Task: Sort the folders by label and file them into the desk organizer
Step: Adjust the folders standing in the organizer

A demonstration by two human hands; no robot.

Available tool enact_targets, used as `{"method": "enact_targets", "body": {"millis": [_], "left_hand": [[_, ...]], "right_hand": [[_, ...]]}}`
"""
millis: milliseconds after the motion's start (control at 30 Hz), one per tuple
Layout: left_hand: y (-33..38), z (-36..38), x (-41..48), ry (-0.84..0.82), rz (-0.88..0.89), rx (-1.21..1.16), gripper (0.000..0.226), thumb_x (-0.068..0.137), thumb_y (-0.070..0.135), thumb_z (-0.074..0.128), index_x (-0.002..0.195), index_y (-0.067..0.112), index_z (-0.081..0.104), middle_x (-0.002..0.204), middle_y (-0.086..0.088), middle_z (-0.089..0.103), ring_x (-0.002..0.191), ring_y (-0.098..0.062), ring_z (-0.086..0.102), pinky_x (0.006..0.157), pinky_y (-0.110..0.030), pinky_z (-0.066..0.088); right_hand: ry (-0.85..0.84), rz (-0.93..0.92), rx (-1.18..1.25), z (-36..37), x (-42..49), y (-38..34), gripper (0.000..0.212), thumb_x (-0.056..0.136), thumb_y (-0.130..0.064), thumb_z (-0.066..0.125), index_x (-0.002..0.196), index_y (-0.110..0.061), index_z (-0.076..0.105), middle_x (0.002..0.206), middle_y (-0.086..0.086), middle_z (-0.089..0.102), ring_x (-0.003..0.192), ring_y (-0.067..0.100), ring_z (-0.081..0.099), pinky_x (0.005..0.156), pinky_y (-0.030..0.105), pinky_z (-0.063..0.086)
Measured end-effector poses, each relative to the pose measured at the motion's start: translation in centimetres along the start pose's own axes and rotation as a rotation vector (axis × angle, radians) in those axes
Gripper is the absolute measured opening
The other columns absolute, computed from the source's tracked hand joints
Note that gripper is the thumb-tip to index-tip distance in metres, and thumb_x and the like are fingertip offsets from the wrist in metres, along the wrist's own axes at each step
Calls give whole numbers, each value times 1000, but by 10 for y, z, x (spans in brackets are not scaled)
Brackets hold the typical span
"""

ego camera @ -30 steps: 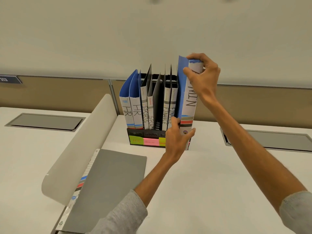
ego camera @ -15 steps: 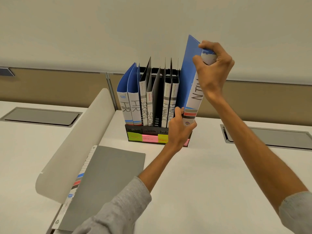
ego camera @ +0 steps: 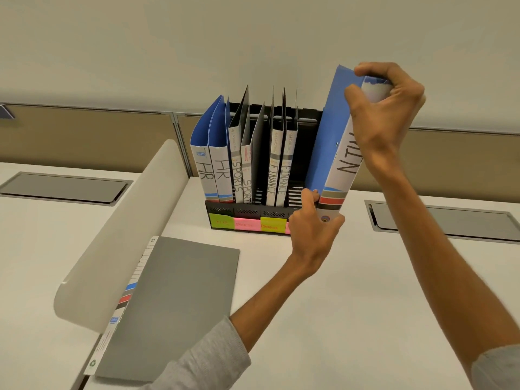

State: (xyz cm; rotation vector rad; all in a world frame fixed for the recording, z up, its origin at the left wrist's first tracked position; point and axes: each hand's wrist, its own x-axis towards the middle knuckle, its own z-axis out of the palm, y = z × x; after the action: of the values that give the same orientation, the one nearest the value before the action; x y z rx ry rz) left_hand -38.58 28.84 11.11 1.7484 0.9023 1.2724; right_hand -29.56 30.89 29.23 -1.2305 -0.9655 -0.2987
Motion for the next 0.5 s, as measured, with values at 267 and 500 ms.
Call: {"method": "enact_targets", "body": {"millis": [267,500], "left_hand": [[-23,0,56,-33,-40,16,52,73,31,80,109,16,46,104,3,69,87,-15,69,75,-35,58],[-83,-9,89,-194,-71,273,40,93,41,61,123,16,54,110,0,71,99,-16,67,84,-42,55]], "right_hand": [[-31,-11,94,34,17,18,21,69,-11,67,89,-8,73,94,-5,74,80,-2,65,67,12,49],[-94,-81,38,66,9,64,17,77,-8,69,94,-7,71,106,6,71,99,13,68,85,34,57]]}}
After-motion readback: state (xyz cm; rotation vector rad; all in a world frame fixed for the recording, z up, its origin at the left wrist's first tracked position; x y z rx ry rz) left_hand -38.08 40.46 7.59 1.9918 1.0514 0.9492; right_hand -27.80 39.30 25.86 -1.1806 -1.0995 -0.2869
